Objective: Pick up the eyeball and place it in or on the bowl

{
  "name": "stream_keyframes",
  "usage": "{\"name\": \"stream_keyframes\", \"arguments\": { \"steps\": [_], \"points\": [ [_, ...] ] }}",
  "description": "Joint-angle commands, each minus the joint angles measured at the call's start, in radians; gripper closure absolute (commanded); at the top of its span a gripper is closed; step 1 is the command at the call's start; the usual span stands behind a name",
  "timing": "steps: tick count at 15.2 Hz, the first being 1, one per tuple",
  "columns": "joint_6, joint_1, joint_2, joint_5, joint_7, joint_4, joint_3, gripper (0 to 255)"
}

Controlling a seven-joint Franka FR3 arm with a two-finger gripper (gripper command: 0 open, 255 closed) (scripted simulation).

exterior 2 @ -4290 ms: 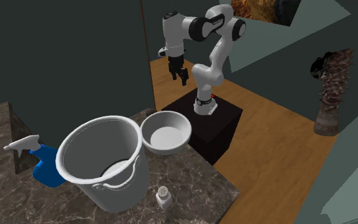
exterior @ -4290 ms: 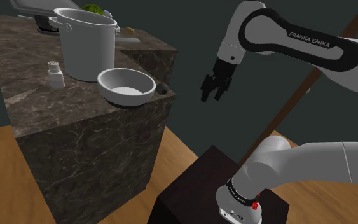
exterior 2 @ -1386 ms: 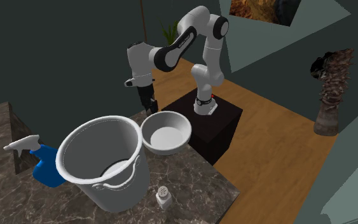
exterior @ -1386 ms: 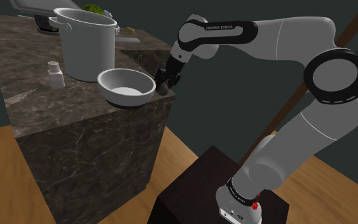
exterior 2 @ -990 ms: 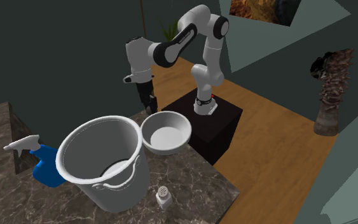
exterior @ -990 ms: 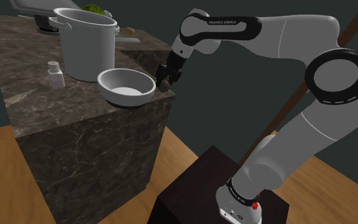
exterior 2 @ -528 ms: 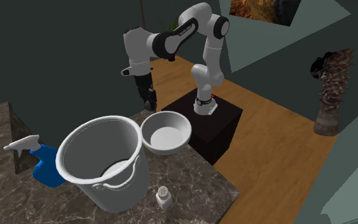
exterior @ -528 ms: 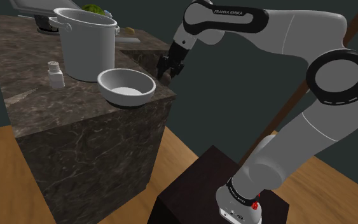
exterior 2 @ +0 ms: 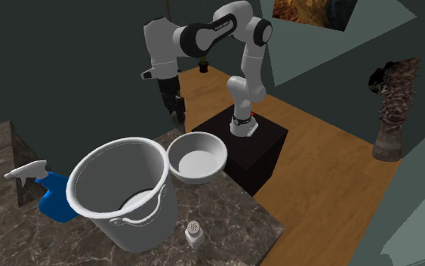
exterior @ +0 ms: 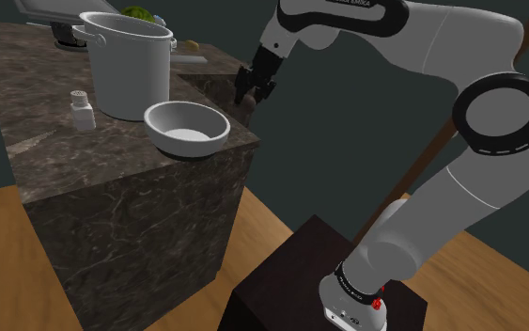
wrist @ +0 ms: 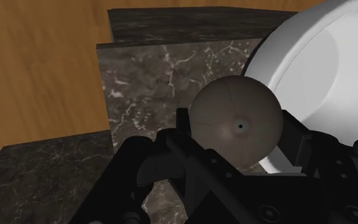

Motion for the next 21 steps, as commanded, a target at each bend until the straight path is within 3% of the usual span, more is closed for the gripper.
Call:
{"name": "stream_keyframes", "arguments": {
  "steps": [1,10,21],
  "points": [
    [-0.029,-0.001,0.001,-0.002,0.006,0.03,-0.001,255],
    [-0.136,-0.002,0.021,-0.005,0.031,0.16,-0.005,255],
    [-0.082,0.113,0.179,-0.025,0.278,0.329,0.132,255]
  ]
}}
